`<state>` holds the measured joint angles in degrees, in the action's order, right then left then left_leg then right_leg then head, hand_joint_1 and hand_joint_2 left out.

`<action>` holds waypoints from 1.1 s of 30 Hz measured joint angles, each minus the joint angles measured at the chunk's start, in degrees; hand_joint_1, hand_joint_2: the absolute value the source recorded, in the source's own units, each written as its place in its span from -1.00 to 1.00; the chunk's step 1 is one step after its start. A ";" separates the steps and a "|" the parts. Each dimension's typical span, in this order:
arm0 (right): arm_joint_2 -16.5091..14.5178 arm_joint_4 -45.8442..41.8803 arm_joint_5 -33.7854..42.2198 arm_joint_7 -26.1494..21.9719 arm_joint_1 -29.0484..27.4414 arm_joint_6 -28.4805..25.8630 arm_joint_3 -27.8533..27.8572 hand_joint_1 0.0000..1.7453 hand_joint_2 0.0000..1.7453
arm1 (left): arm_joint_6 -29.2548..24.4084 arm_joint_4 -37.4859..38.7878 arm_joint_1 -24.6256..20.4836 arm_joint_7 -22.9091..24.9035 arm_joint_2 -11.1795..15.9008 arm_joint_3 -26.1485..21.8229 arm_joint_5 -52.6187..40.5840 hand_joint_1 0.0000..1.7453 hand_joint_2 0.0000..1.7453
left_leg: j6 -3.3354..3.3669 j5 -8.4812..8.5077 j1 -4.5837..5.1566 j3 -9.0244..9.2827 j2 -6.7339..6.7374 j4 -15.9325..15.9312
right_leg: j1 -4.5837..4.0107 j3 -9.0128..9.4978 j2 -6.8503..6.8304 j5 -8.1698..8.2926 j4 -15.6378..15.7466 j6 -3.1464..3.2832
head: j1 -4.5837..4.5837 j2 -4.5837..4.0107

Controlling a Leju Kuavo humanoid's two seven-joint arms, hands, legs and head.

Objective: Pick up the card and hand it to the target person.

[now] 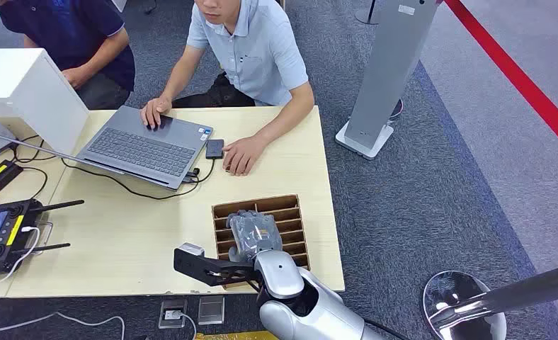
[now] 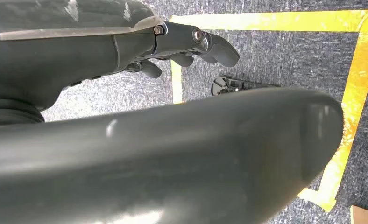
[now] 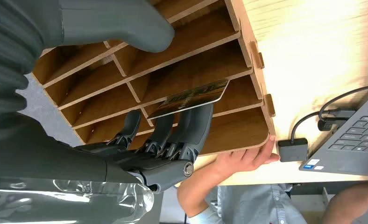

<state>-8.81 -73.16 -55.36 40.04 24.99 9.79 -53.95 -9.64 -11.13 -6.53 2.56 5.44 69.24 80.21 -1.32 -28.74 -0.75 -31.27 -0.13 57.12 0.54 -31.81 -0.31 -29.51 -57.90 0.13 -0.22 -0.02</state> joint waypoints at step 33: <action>0.34 0.46 5.79 -0.04 2.23 -6.45 -3.38 0.78 1.00 | -0.61 0.00 0.00 0.17 0.00 0.03 -0.49 -1.00 -1.00 | 0.00 0.00 0.00 0.00 0.00 0.00 | 0.00 0.00 0.00 0.00 0.00 0.00 | 0.01 0.00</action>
<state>-8.47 -72.70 -49.57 40.00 27.23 3.34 -57.33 -10.25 -11.13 -6.53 2.73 5.44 69.27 79.73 -1.33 -28.74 -0.75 -31.28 -0.13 57.12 0.54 -31.81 -0.31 -29.51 -57.90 0.13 -0.21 -0.02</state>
